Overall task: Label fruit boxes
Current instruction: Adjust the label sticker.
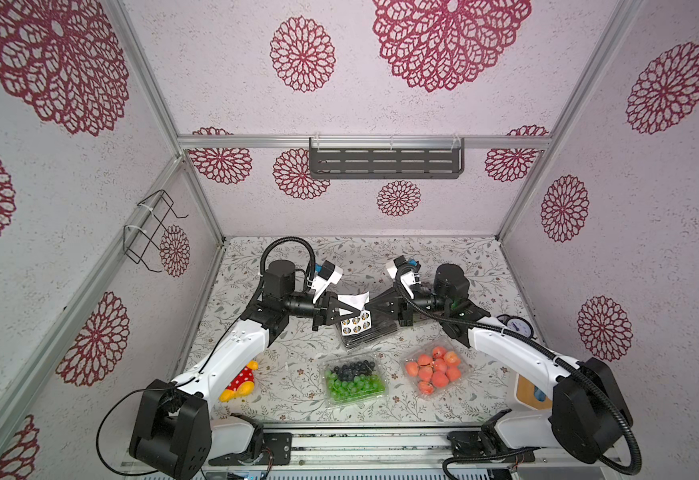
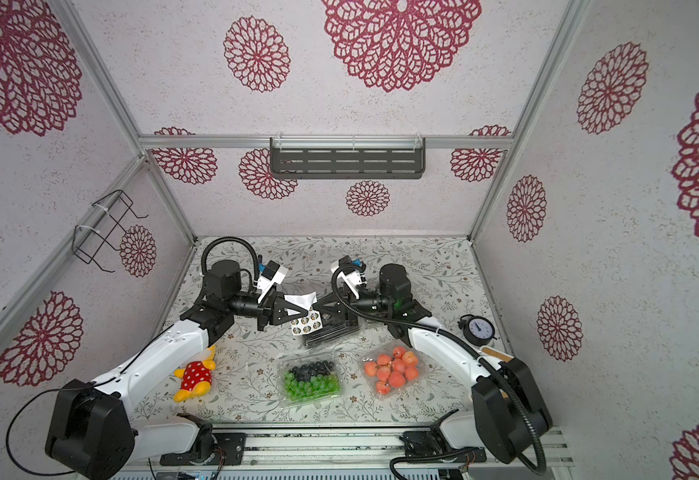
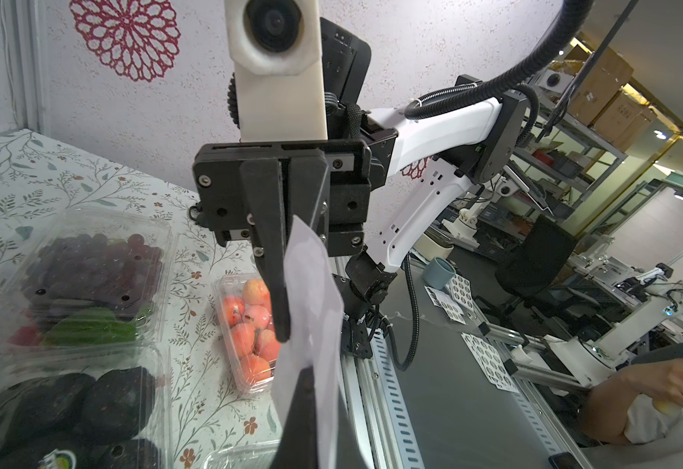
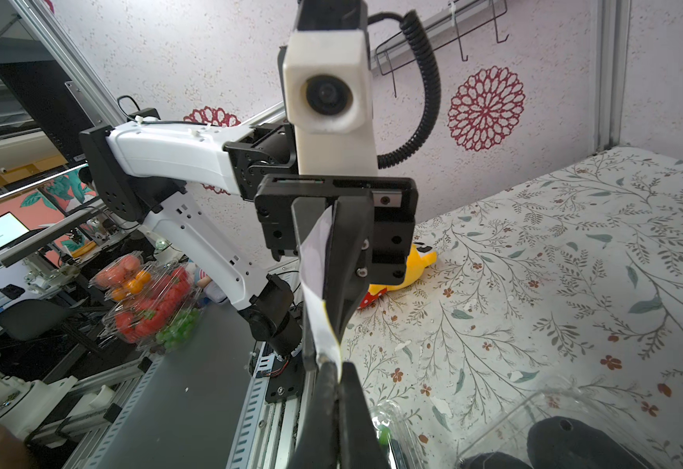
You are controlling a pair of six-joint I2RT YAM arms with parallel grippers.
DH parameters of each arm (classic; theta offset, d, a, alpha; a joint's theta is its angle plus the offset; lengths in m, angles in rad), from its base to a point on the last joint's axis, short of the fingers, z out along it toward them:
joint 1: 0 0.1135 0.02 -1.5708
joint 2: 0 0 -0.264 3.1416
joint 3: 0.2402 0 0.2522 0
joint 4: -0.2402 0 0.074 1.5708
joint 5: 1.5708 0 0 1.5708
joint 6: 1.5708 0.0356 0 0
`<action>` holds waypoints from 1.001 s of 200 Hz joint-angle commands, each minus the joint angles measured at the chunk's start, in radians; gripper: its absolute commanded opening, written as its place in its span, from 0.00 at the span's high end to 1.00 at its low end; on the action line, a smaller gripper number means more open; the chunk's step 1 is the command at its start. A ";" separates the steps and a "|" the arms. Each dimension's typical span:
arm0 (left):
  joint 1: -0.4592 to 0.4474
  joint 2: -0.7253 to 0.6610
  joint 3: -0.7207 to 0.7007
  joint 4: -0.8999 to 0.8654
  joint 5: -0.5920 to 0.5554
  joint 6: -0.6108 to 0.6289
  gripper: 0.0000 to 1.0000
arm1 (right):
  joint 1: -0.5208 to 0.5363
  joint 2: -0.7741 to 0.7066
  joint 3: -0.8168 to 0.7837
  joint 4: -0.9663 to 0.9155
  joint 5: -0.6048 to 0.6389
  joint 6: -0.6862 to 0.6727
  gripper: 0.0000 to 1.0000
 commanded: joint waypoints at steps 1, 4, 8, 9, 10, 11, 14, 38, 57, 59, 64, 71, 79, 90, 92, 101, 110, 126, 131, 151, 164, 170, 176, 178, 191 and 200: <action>-0.018 -0.006 0.014 -0.016 0.033 0.036 1.00 | -0.001 0.016 0.022 0.097 -0.043 0.044 1.00; -0.018 -0.005 0.018 -0.021 0.037 0.042 1.00 | -0.001 0.016 0.020 0.105 -0.045 0.049 1.00; -0.020 -0.002 0.020 -0.029 0.044 0.051 1.00 | 0.000 0.017 0.020 0.111 -0.048 0.054 1.00; -0.021 -0.001 0.021 -0.029 0.046 0.053 1.00 | 0.000 0.017 0.020 0.112 -0.047 0.054 1.00; -0.020 0.000 0.022 -0.030 0.048 0.054 1.00 | 0.000 0.017 0.019 0.114 -0.049 0.054 1.00; -0.021 0.000 0.023 -0.030 0.050 0.056 1.00 | 0.000 0.017 0.019 0.114 -0.049 0.055 1.00; -0.020 0.003 0.024 -0.031 0.055 0.058 1.00 | 0.001 0.016 0.019 0.115 -0.049 0.055 1.00; -0.031 0.013 0.033 -0.027 0.070 0.063 1.00 | 0.004 0.015 0.019 0.114 -0.054 0.050 1.00; -0.031 0.007 0.031 -0.033 0.051 0.065 1.00 | 0.008 0.015 0.004 0.154 -0.081 0.068 1.00; -0.031 0.007 0.031 -0.034 0.049 0.067 1.00 | 0.008 0.014 0.003 0.157 -0.085 0.069 1.00; -0.030 0.004 0.031 -0.039 0.044 0.070 1.00 | 0.008 0.011 -0.001 0.165 -0.085 0.075 1.00; -0.028 0.004 0.034 -0.049 0.040 0.077 1.00 | 0.008 0.007 -0.004 0.159 -0.085 0.070 1.00; -0.027 0.005 0.036 -0.052 0.038 0.078 1.00 | 0.008 0.001 -0.006 0.144 -0.088 0.058 1.00; -0.024 0.007 0.036 -0.052 0.033 0.077 1.00 | 0.008 -0.006 -0.011 0.136 -0.089 0.053 1.00; -0.024 0.007 0.037 -0.052 0.032 0.076 1.00 | 0.008 -0.006 -0.013 0.134 -0.090 0.052 1.00; -0.024 0.009 0.039 -0.052 0.023 0.075 1.00 | 0.008 -0.006 -0.012 0.133 -0.097 0.052 1.00; -0.024 0.012 0.043 -0.050 0.030 0.077 1.00 | 0.009 -0.004 -0.015 0.151 -0.110 0.062 1.00; -0.022 0.017 0.052 -0.034 0.054 0.069 1.00 | 0.009 0.005 -0.020 0.197 -0.125 0.095 1.00; -0.024 0.017 0.055 -0.032 0.052 0.066 1.00 | 0.011 0.008 -0.020 0.201 -0.125 0.098 1.00; -0.022 0.012 0.062 -0.027 0.037 0.060 1.00 | 0.011 0.006 -0.019 0.207 -0.136 0.112 1.00; -0.013 0.006 0.060 -0.033 0.023 0.060 1.00 | 0.011 -0.017 -0.031 0.194 -0.131 0.099 1.00; -0.006 0.004 0.058 -0.031 0.026 0.057 1.00 | 0.011 -0.027 -0.032 0.167 -0.126 0.081 1.00; 0.000 0.001 0.055 -0.020 0.025 0.044 1.00 | 0.011 -0.033 -0.033 0.157 -0.125 0.071 1.00; 0.000 0.001 0.053 -0.012 0.025 0.037 1.00 | 0.011 -0.036 -0.035 0.157 -0.125 0.071 1.00; 0.001 -0.002 0.043 0.025 0.007 -0.001 1.00 | 0.011 -0.044 -0.040 0.158 -0.127 0.076 1.00; 0.000 -0.004 0.042 0.035 0.004 -0.009 1.00 | 0.013 -0.047 -0.047 0.181 -0.135 0.092 1.00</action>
